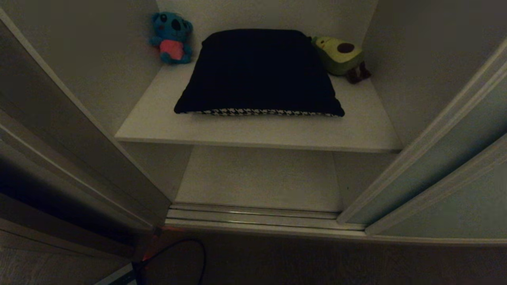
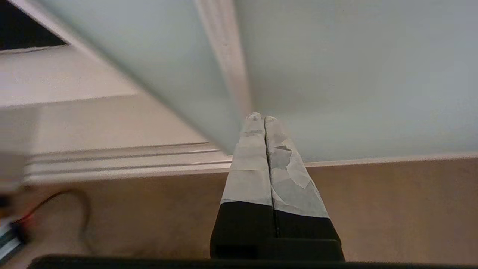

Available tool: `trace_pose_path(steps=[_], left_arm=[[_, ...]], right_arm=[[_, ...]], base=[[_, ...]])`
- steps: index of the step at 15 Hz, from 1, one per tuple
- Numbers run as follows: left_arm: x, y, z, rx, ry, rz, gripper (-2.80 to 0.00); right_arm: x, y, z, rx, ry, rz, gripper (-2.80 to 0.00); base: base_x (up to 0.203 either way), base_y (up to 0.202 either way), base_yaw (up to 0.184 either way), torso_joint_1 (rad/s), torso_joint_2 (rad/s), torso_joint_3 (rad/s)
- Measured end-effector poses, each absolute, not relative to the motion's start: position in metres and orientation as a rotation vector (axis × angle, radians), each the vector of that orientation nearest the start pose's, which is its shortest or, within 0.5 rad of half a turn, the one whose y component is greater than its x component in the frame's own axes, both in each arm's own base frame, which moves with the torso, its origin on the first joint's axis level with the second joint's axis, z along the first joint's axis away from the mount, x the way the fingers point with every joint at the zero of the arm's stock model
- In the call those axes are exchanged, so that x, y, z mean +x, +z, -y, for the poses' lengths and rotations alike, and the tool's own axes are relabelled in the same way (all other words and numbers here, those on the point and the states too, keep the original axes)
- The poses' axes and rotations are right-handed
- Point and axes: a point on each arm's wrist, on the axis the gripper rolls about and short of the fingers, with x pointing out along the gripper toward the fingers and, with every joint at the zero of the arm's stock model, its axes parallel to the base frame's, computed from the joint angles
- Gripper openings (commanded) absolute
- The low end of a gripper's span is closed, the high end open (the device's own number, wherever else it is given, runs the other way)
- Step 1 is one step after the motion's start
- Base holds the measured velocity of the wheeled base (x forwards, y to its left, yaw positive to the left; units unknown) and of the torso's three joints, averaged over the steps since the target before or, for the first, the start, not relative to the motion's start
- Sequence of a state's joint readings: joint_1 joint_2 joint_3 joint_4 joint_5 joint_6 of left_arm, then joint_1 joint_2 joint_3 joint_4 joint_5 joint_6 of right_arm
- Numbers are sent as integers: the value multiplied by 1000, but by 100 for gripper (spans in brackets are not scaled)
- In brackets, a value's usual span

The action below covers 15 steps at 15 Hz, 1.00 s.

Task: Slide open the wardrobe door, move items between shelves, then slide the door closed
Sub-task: Close the door

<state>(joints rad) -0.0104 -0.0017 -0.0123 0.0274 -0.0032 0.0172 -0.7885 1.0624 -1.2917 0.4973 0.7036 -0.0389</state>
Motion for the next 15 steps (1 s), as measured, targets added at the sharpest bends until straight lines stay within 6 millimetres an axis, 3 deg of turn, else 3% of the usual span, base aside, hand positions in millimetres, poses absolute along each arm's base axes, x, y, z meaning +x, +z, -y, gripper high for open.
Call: trace_pose_path(steps=[9, 15], left_arm=[[-24, 76, 0, 18, -13, -13, -280], [-24, 76, 0, 17, -14, -14, -280]], right_arm=[[113, 345, 93, 153, -36, -196, -280], [123, 343, 99, 160, -20, -205, -280]], base=[[0, 0, 0, 0, 0, 0], [0, 0, 0, 0, 0, 0]])
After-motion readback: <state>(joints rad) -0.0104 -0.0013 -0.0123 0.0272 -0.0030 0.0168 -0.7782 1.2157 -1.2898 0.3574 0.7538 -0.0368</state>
